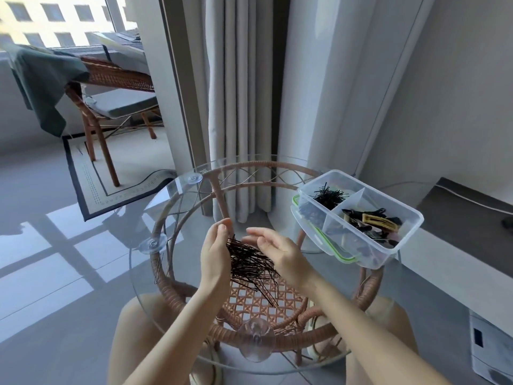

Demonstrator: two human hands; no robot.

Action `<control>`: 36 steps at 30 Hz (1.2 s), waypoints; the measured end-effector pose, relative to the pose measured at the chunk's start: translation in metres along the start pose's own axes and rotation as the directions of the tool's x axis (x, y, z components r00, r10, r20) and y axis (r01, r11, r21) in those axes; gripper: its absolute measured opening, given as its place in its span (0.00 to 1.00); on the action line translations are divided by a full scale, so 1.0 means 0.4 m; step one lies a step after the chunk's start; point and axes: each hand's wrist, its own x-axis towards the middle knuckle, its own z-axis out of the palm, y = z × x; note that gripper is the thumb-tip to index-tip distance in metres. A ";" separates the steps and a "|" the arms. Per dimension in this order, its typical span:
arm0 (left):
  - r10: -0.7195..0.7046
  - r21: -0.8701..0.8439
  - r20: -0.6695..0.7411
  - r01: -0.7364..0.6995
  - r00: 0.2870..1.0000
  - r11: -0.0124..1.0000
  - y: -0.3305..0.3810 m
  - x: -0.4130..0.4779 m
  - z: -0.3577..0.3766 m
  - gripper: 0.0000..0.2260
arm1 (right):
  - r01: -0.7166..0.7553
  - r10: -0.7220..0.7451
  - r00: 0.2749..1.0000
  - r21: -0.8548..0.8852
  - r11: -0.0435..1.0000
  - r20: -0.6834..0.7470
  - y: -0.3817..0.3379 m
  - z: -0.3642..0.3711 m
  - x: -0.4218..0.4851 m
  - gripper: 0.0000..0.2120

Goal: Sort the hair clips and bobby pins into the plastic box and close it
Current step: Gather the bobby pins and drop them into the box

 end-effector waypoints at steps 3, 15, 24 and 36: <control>0.122 0.323 0.158 -0.168 0.980 0.931 -0.001 0.028 -0.053 0.19 | 0.038 -0.071 0.992 -0.280 0.959 -0.107 0.000 -0.025 -0.041 0.28; -0.029 0.639 0.743 -0.695 0.669 0.330 0.057 0.048 -0.125 0.38 | 0.157 -0.314 0.939 -0.638 0.754 -0.140 0.041 0.041 -0.014 0.26; 0.052 0.655 0.672 -0.625 0.739 0.424 0.039 0.054 -0.132 0.38 | 0.334 -0.426 0.904 -0.672 0.661 0.031 0.050 0.015 0.011 0.09; -0.052 0.655 0.722 -0.658 0.690 0.373 0.055 0.089 -0.129 0.31 | 0.278 -0.354 0.935 -0.590 0.758 -0.015 -0.071 -0.086 -0.020 0.05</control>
